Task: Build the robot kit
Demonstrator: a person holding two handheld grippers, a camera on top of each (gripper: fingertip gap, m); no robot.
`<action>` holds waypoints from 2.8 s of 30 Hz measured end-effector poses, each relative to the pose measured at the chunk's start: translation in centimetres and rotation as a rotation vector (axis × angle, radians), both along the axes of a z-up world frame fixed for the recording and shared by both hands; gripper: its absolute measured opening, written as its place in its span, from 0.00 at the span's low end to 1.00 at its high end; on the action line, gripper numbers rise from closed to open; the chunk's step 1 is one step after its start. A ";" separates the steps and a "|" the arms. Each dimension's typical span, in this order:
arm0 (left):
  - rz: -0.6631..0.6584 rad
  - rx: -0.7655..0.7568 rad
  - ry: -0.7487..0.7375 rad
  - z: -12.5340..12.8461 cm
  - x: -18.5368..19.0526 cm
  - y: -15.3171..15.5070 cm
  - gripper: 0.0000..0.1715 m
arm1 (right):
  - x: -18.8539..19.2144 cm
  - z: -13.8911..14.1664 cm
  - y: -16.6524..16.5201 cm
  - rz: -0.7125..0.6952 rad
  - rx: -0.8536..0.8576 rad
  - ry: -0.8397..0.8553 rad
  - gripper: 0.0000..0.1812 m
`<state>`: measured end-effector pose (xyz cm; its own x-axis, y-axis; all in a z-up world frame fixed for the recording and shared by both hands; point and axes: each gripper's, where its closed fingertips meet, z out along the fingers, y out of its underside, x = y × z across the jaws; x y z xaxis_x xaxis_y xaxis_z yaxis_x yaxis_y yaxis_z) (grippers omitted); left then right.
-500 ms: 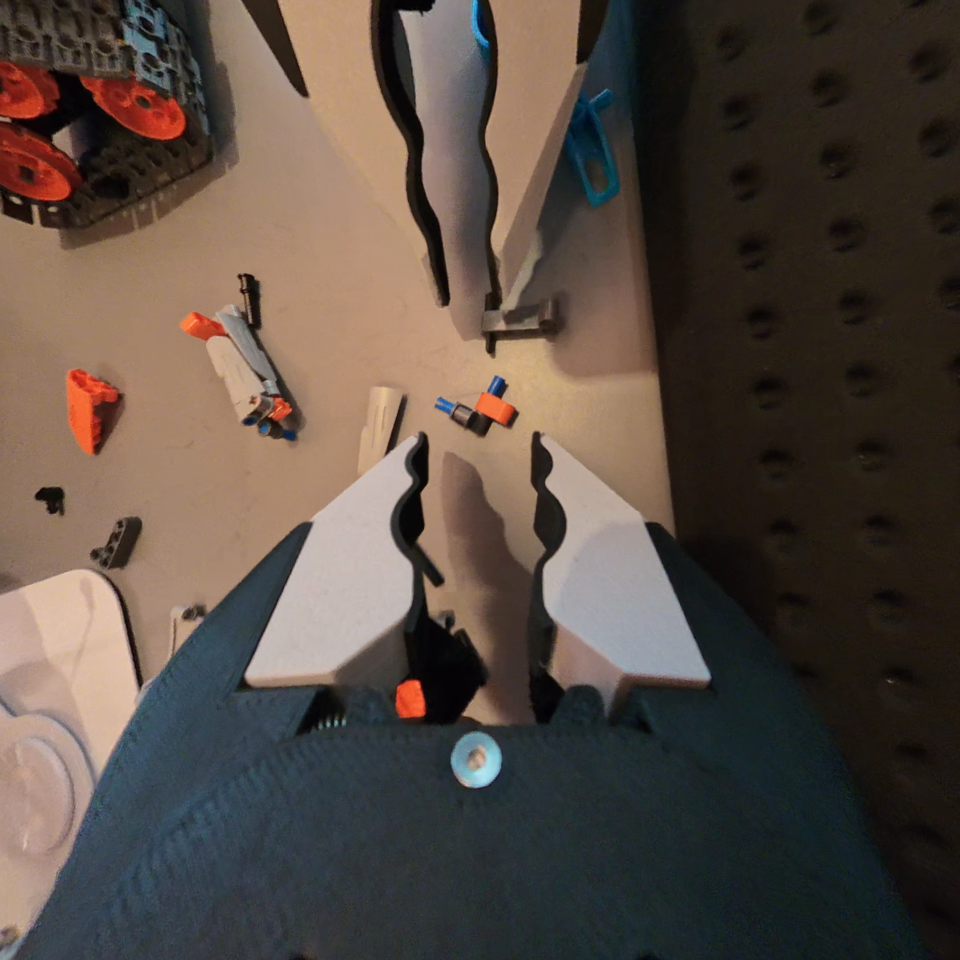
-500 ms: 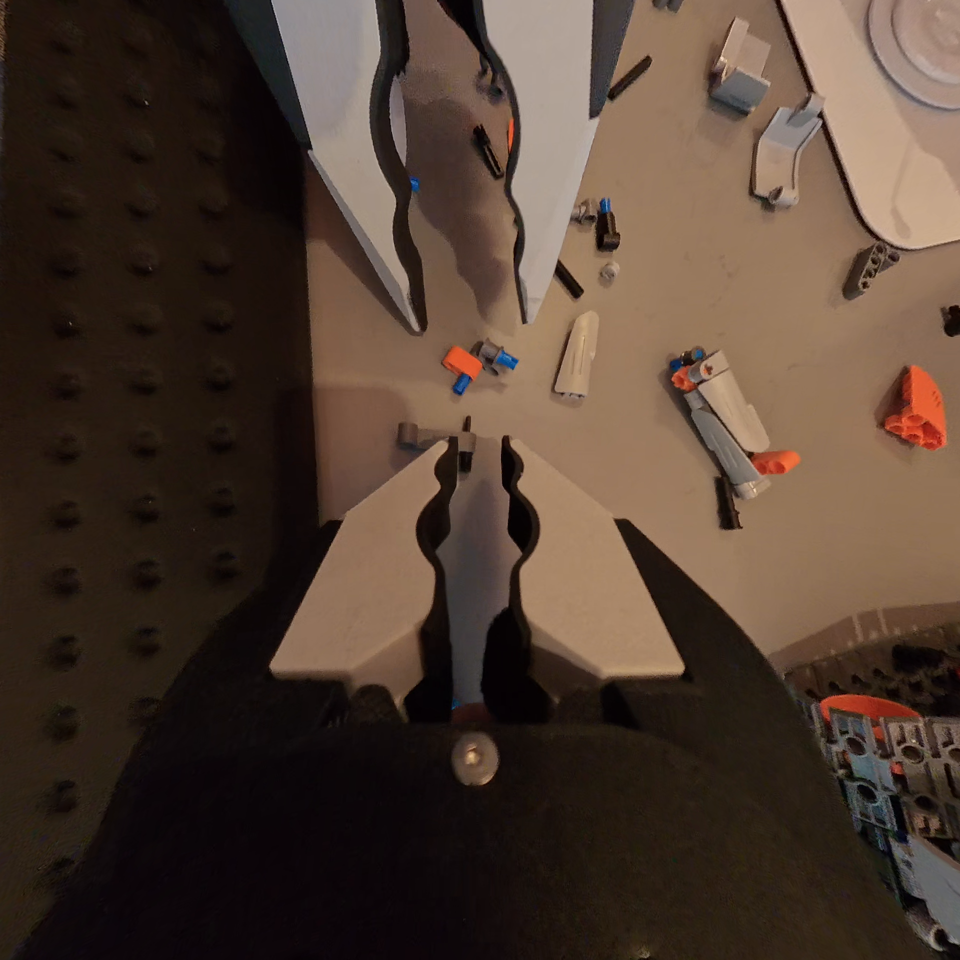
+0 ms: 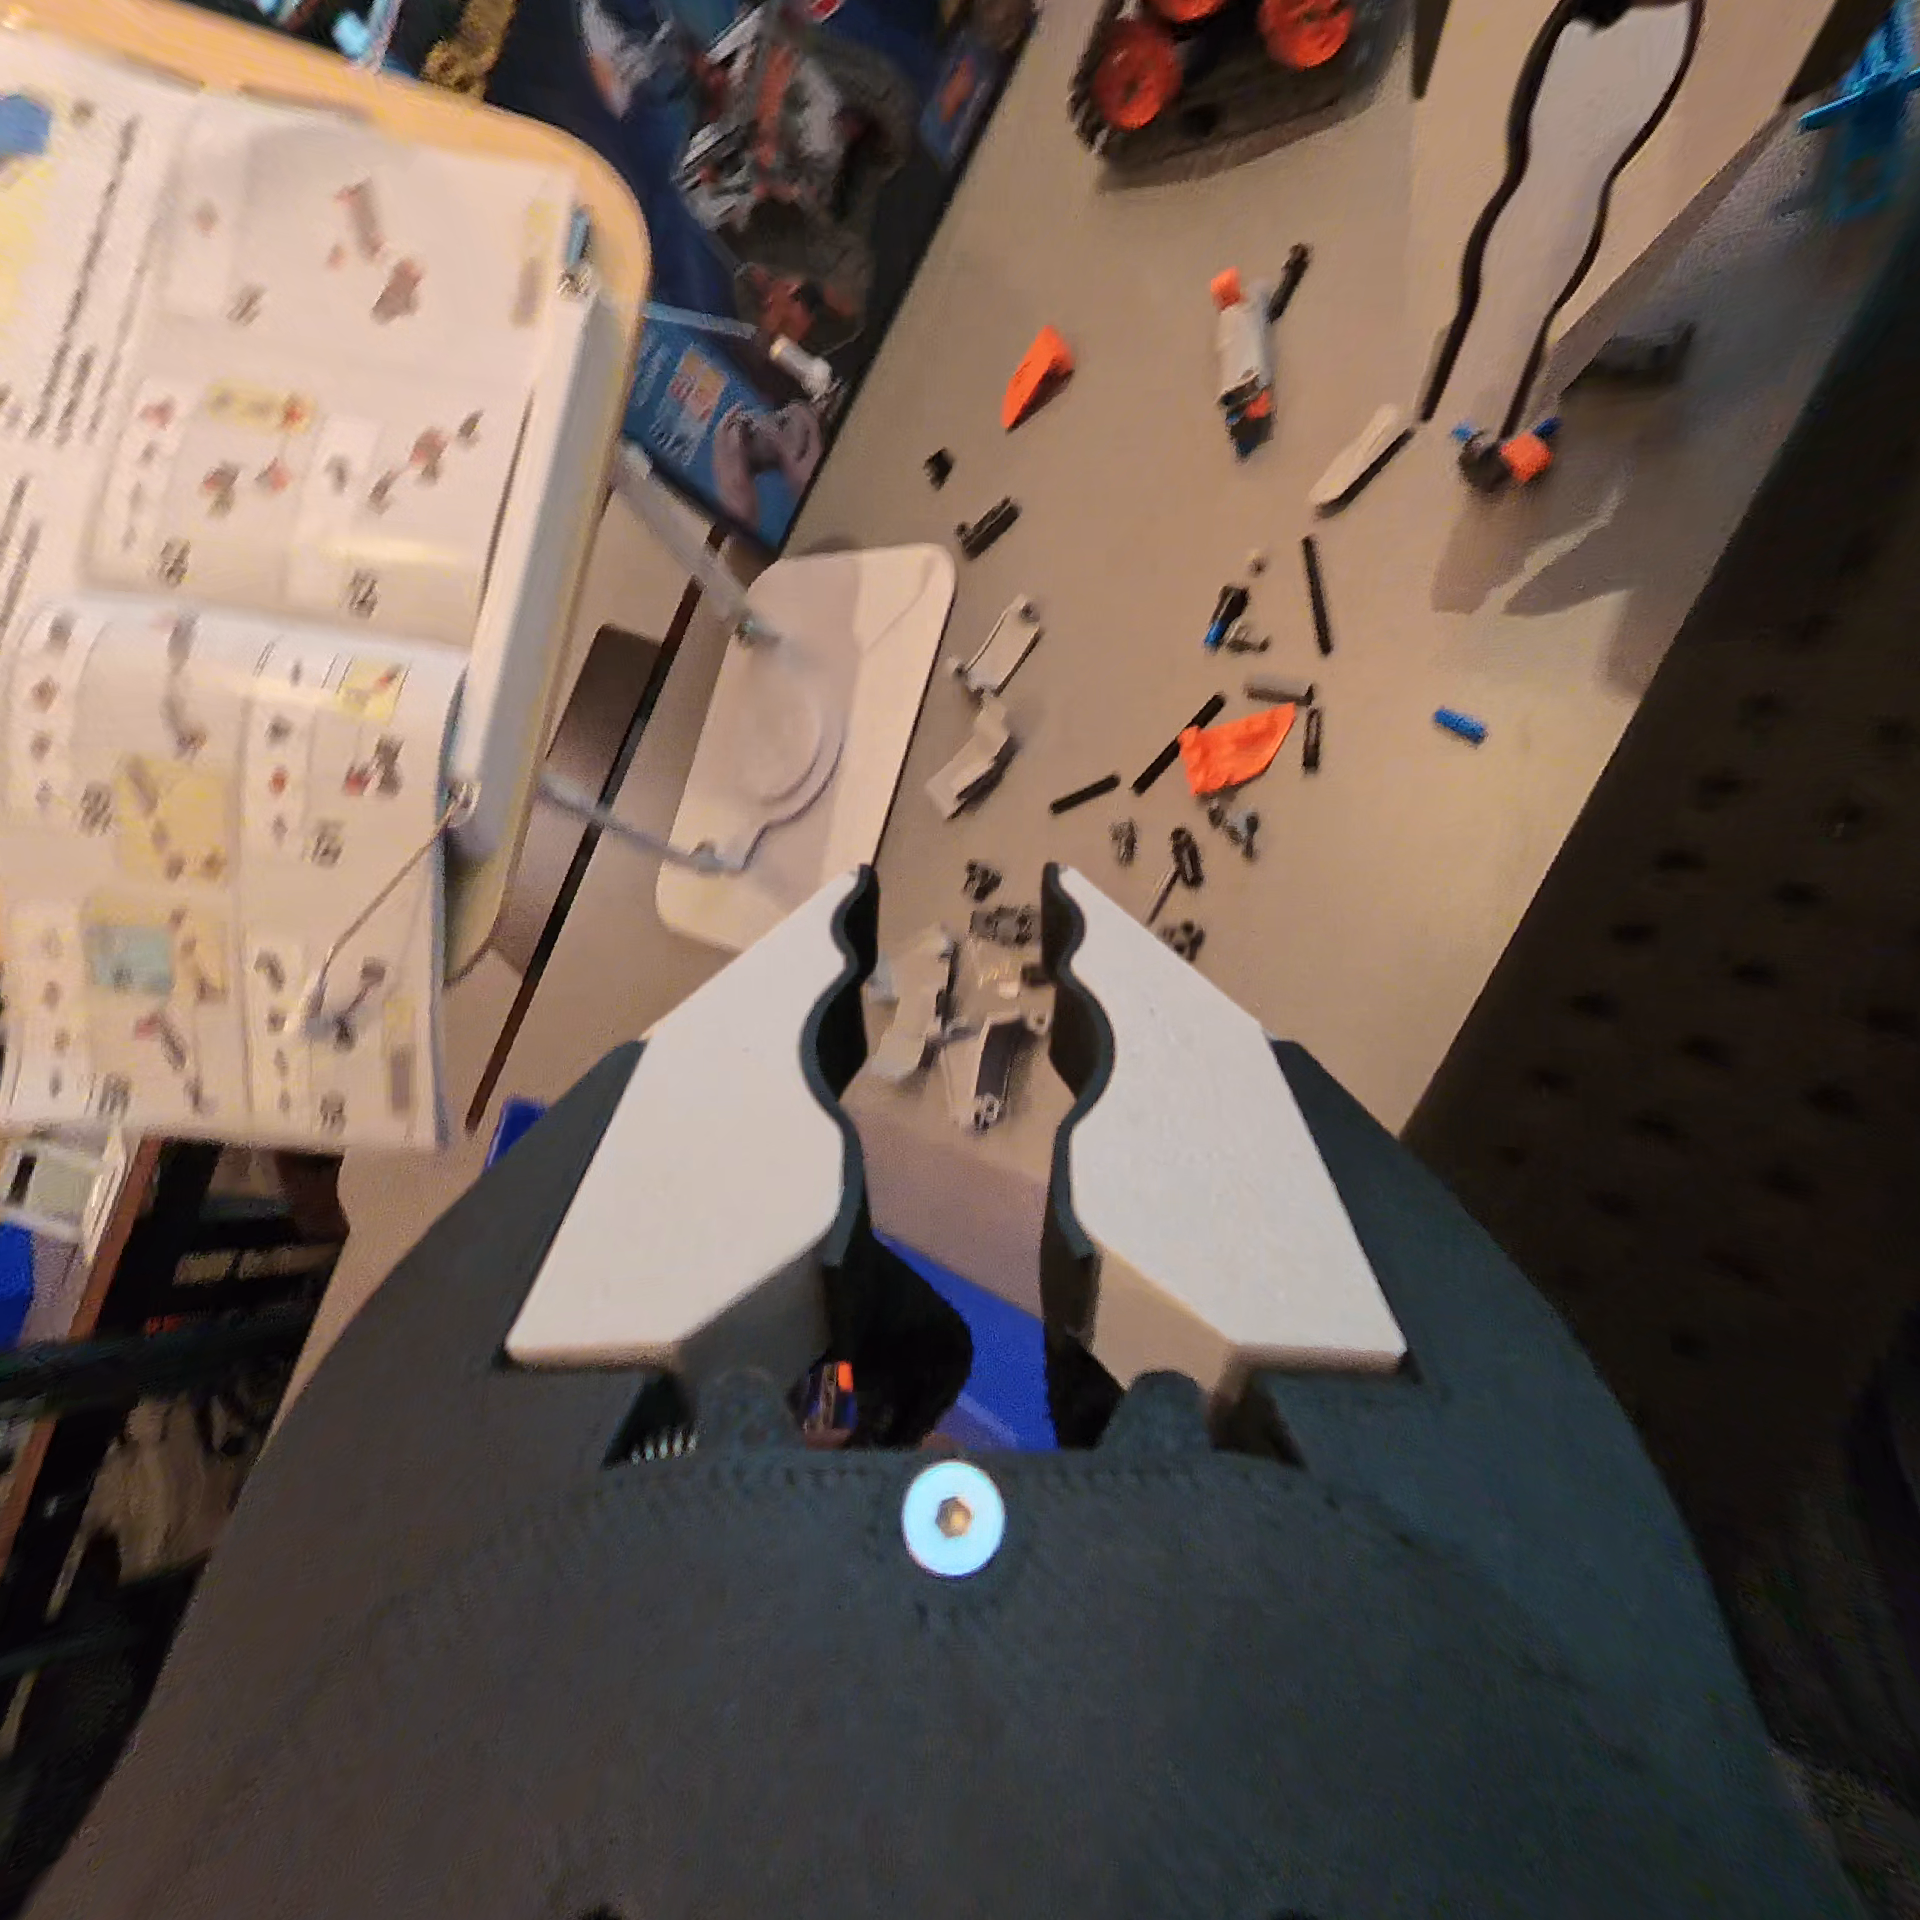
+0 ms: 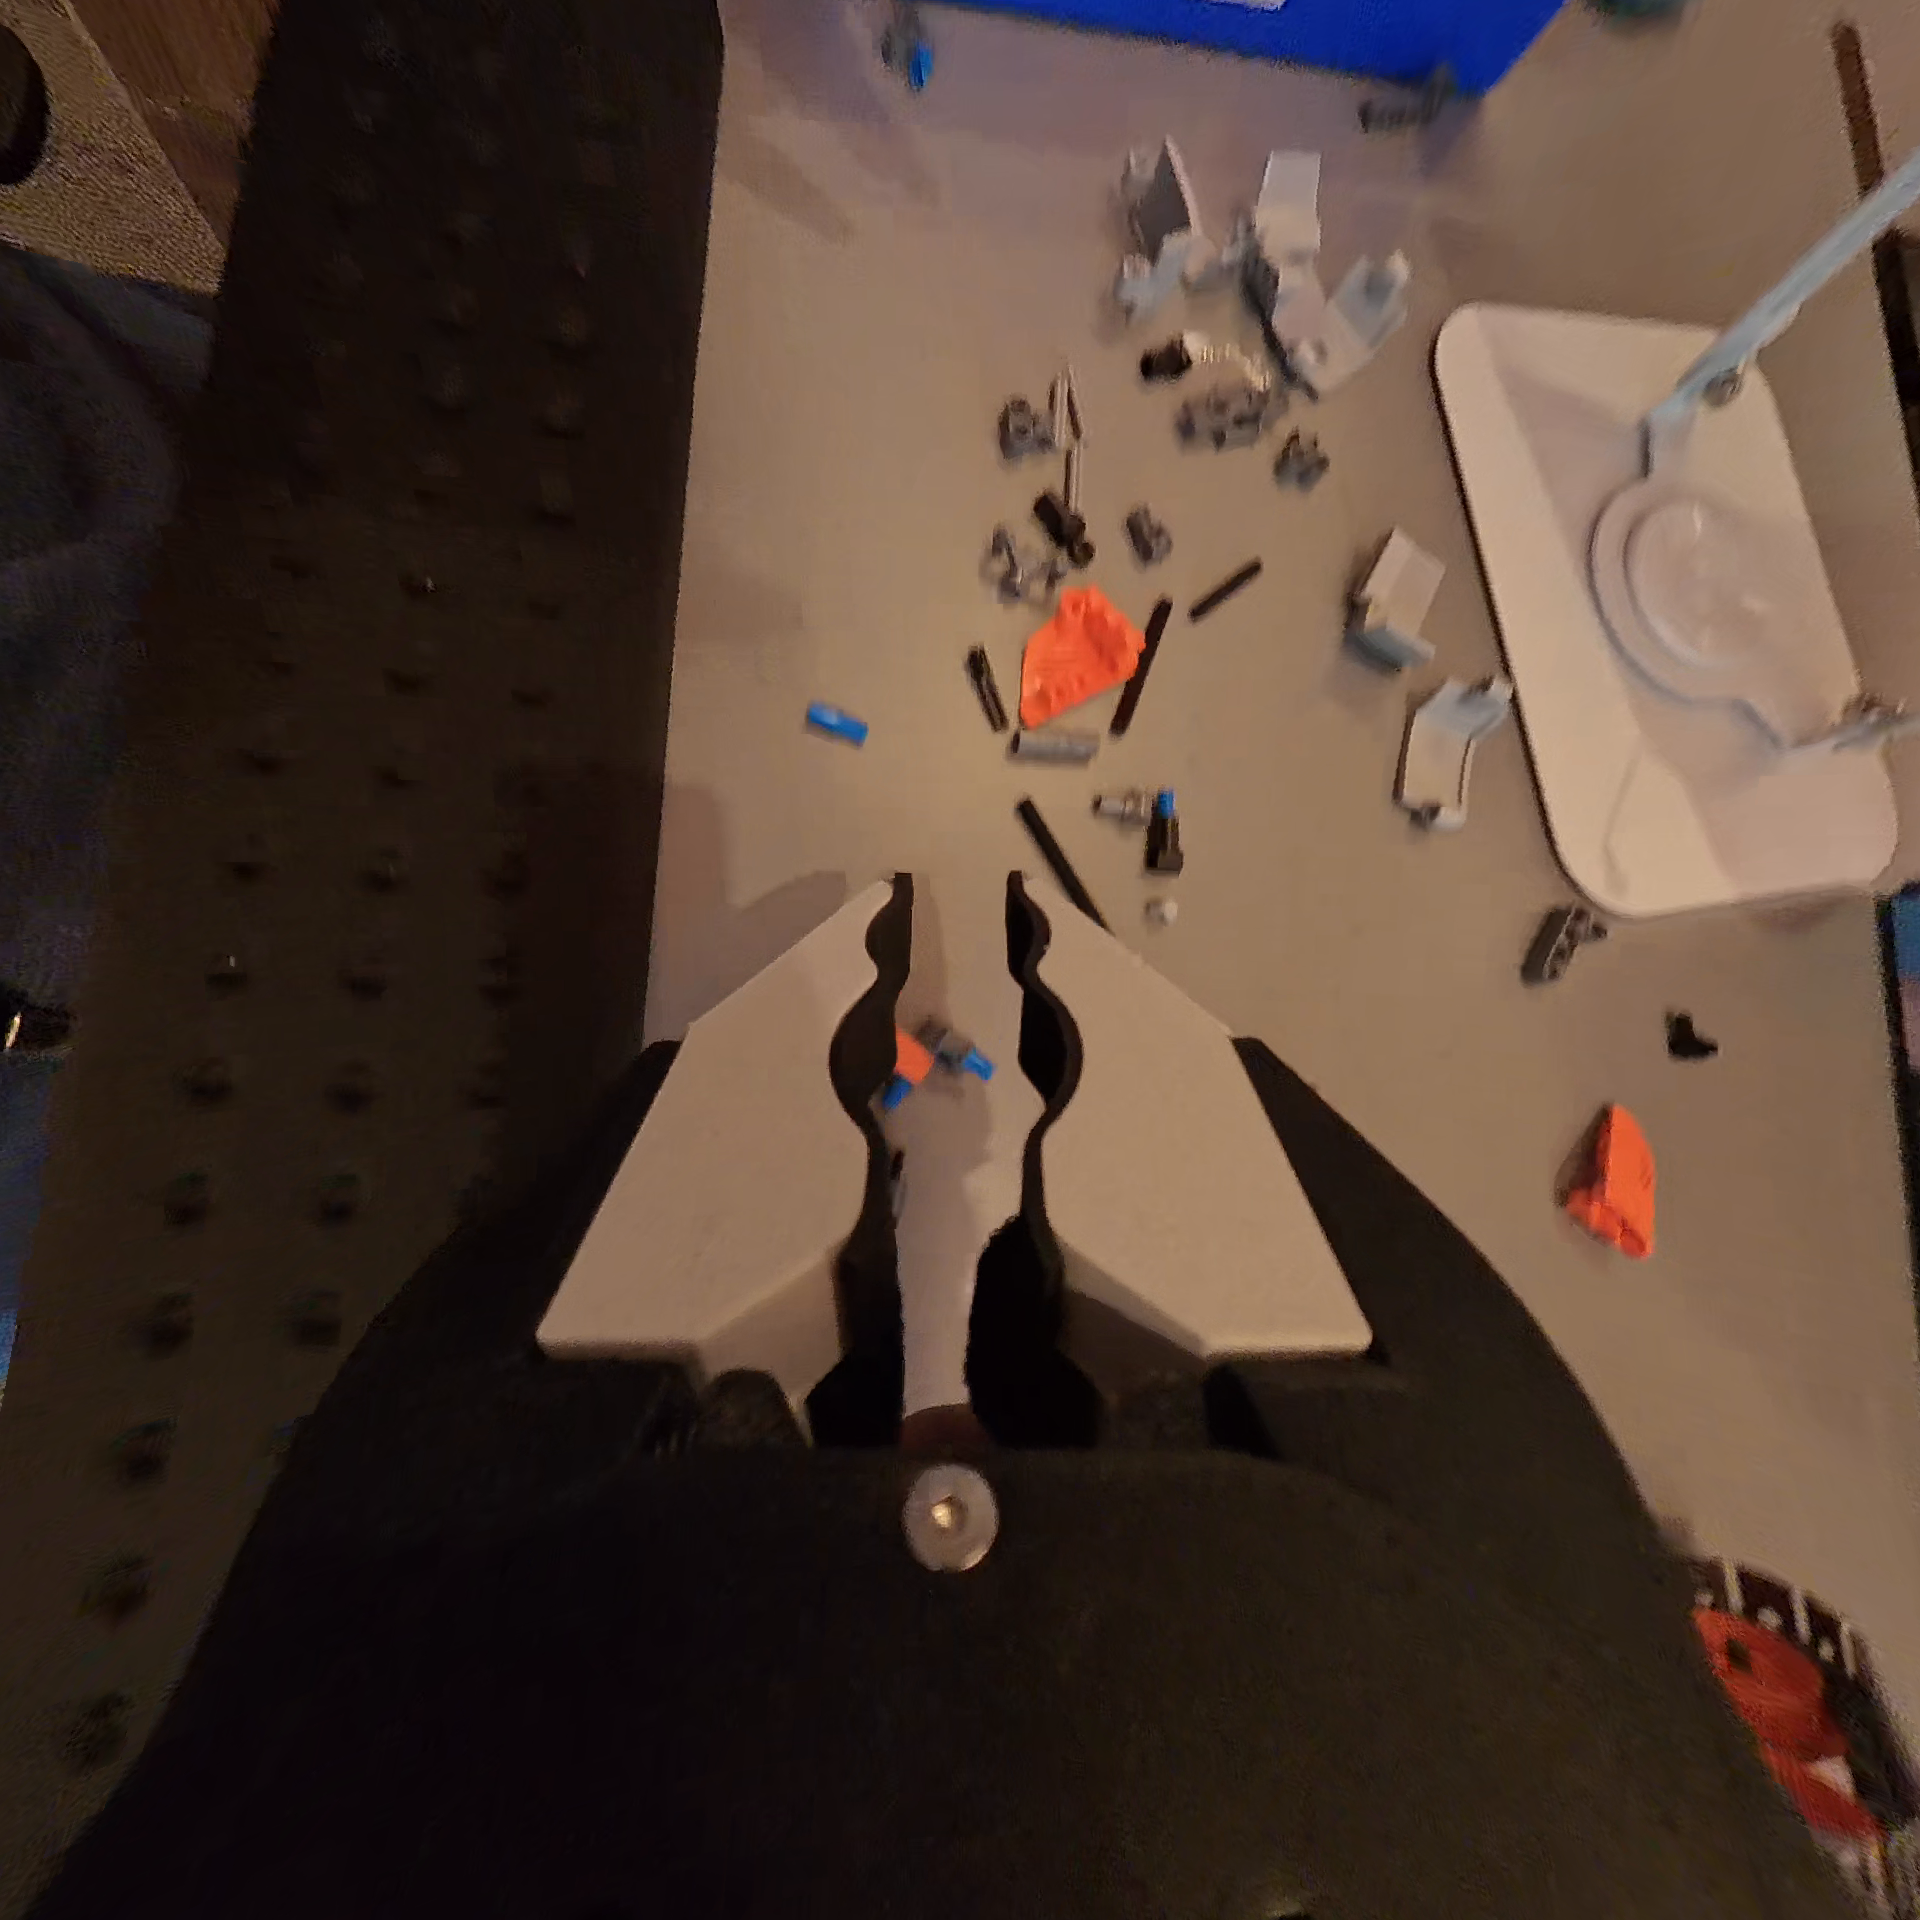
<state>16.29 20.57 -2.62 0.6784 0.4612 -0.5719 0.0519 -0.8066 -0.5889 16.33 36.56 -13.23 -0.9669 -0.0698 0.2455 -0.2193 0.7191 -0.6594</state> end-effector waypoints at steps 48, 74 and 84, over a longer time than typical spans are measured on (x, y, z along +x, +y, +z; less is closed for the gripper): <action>-0.498 0.040 -0.310 -13.9 0.2 17.4 0.21 | -2.6 -4.2 6.2 -0.121 0.132 -0.157 0.07; -0.450 -0.014 -0.348 -15.9 -2.6 18.0 0.18 | -2.3 -5.8 6.8 -0.068 0.098 -0.178 0.04; -0.448 0.008 -0.368 -16.1 -2.3 18.5 0.15 | -1.7 -5.7 5.5 -0.020 0.089 -0.184 0.04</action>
